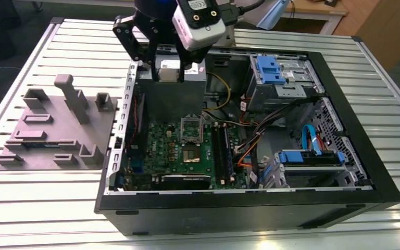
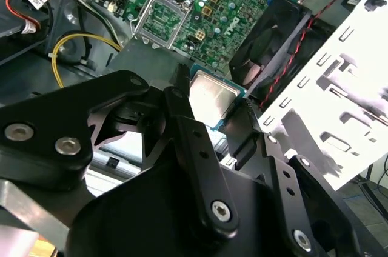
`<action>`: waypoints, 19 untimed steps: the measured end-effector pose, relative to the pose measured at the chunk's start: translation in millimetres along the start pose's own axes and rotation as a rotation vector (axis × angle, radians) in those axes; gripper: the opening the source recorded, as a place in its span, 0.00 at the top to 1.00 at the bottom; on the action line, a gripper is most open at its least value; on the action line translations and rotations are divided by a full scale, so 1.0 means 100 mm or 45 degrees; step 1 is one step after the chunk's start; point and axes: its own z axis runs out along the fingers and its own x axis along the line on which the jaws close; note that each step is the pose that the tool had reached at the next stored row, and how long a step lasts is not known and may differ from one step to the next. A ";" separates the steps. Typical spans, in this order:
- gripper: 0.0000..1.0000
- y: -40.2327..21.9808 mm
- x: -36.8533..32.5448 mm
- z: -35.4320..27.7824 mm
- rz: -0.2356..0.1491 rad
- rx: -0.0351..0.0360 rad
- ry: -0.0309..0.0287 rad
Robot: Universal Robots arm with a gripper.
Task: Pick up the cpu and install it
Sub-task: 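Pick up the cpu and move it towards the insertion slot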
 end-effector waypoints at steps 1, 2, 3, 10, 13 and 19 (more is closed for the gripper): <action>0.53 0.000 -0.022 0.000 0.000 0.0000 0.0002; 0.53 0.000 -0.050 0.000 0.000 0.0000 0.0004; 0.53 0.001 -0.080 0.000 0.000 0.0000 0.0006; 0.53 -0.029 -0.220 0.007 0.001 -0.0008 0.0008; 0.53 -0.058 -0.259 0.015 0.002 -0.0008 0.0008; 0.53 -0.061 -0.450 0.034 0.002 -0.0005 0.0027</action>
